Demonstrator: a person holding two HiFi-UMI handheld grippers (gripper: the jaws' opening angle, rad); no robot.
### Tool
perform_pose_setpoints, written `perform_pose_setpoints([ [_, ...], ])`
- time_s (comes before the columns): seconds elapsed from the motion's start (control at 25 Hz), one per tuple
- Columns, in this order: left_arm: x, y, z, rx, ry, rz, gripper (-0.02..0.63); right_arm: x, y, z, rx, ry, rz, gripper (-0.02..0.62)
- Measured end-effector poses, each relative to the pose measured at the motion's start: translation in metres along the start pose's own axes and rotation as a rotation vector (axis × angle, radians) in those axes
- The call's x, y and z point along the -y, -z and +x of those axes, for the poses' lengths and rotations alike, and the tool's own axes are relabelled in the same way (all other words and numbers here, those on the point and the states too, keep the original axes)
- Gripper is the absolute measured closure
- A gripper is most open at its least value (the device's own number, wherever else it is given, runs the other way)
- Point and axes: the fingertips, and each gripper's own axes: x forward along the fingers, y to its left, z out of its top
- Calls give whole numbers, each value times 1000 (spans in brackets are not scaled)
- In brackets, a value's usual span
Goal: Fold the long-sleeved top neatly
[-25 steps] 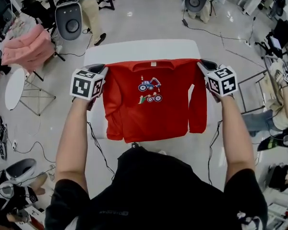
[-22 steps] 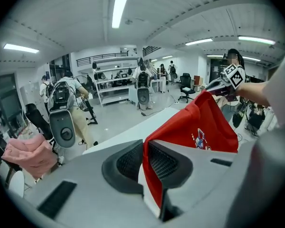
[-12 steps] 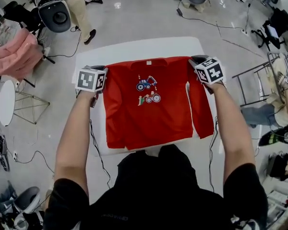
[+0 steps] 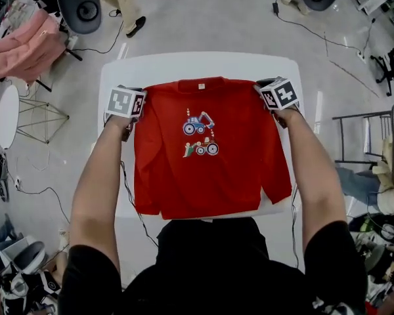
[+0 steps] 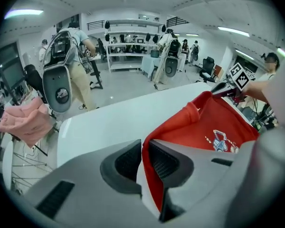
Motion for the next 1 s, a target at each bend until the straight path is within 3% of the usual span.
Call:
perform_pose_setpoints([
  [0.16,-13,12,20,-35,-4,-19,515,-1,0,18,-11,-67,30,495],
  [0.28,-12,5,17,-14,0,46,477,-1,-7,4,-12,-86,-53,416],
  [0.44,8,-21,6,73,77,132,457,-26,-30,-16,37,-176,-161,417],
  [0.6,31,-42,15,90,132,197,451,-52,-57,-4,64,-223,-227,447],
  [0.76,49,-42,36,23,164,274,453,-61,-62,24,11,-219,-253,474],
  [0.84,45,-37,46,-23,134,311,453,-61,-62,35,-18,-221,-253,507],
  [0.88,39,-35,50,-42,112,321,454,-62,-63,39,-22,-231,-240,528],
  [0.92,33,-34,52,-51,96,318,503,-61,-65,42,-16,-245,-210,561],
  [1.0,23,-38,52,-36,99,263,560,-57,-73,42,25,-274,-99,572],
])
